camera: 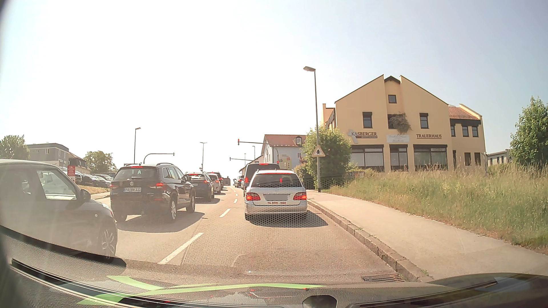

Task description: Follow the waypoints while adhering to traffic rules and regulations

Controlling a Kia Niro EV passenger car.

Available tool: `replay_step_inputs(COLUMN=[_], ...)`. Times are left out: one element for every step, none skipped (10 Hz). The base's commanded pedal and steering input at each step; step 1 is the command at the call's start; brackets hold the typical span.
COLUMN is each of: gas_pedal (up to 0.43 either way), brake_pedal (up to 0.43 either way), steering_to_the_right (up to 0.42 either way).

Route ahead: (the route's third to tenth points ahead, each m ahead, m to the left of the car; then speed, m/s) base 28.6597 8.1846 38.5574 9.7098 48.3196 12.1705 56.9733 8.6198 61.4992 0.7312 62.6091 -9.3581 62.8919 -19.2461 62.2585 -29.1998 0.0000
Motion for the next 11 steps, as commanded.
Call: replay_step_inputs(gas_pedal=[0.000, 0.000, 0.000, 0.000, 0.000, 0.000, 0.000, 0.000, 0.000, 0.000, 0.000], brake_pedal=[0.262, 0.262, 0.262, 0.262, 0.262, 0.262, 0.262, 0.262, 0.262, 0.262, 0.262], steering_to_the_right=[-0.025, -0.024, -0.025, -0.024, -0.024, -0.024, -0.024, -0.024, -0.024, -0.024, -0.024])
